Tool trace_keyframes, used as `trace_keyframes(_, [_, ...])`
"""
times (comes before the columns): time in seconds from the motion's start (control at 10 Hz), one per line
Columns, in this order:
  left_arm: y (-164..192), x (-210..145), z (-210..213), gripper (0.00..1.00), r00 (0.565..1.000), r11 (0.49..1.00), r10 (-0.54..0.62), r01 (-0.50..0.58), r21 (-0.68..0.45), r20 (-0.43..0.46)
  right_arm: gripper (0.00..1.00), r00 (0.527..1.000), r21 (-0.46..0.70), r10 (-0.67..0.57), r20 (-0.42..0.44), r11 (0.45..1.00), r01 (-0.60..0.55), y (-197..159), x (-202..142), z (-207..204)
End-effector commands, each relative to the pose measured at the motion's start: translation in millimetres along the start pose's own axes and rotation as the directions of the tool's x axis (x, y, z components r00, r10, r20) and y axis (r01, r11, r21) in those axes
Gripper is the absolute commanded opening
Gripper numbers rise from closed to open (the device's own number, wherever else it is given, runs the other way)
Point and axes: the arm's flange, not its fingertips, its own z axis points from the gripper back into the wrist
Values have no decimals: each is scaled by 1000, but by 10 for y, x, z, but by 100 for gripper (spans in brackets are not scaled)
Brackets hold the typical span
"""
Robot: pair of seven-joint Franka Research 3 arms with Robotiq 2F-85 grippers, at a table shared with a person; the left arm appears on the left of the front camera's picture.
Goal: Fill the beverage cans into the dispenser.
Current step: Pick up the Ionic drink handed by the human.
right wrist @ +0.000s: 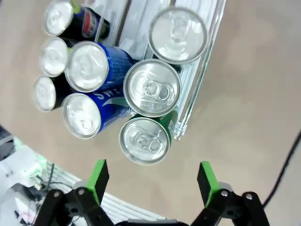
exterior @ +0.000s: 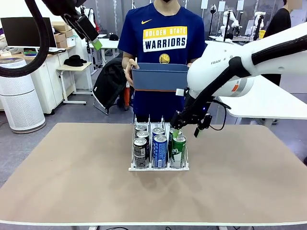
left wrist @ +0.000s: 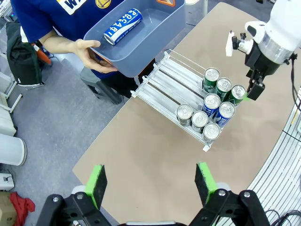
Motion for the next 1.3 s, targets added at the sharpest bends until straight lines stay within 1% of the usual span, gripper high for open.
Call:
trace_keyframes(0.0, [4, -16, -6, 100, 1000, 1000, 1, -1, -1, -2, 100, 993, -15, 88, 82, 996, -87, -159, -22, 455])
trace_keyframes(0.1, [4, -16, -6, 100, 1000, 1000, 1, -1, -1, -2, 100, 986, 0, 120, 113, 993, -120, -190, -26, 727])
trace_keyframes(0.2, [4, -16, -6, 100, 1000, 1000, 1, -1, -1, -2, 100, 980, -13, 155, 129, 988, -155, -222, -48, 1033])
trace_keyframes(0.3, [4, -16, -6, 100, 1000, 1000, 1, -1, -1, -2, 100, 966, -23, 194, 170, 981, -193, -291, -25, 1334])
trace_keyframes(0.4, [4, -16, -6, 100, 1000, 1000, 1, -1, -1, -2, 100, 958, -30, 173, 230, 985, -171, -336, -26, 1589])
trace_keyframes(0.5, [4, -16, -6, 100, 1000, 1000, 1, -1, -1, -2, 100, 952, -6, 170, 254, 985, -174, -386, -22, 1835])
trace_keyframes(0.7, [4, -16, -6, 100, 1000, 1000, 1, -1, -1, -2, 100, 925, -1, 255, 282, 964, -265, -449, -58, 2366])
trace_keyframes(0.9, [4, -16, -6, 100, 1000, 1000, 1, -1, -1, -2, 100, 885, -44, 312, 346, 947, -317, -413, -207, 2716])
trace_keyframes(1.0, [4, -16, -6, 100, 1000, 1000, 1, -1, -1, -2, 100, 868, -65, 318, 382, 946, -318, -418, -283, 2876])
trace_keyframes(1.2, [4, -16, -6, 100, 1000, 1000, 1, -1, -1, -2, 100, 841, -90, 344, 417, 937, -339, -402, -454, 3091])
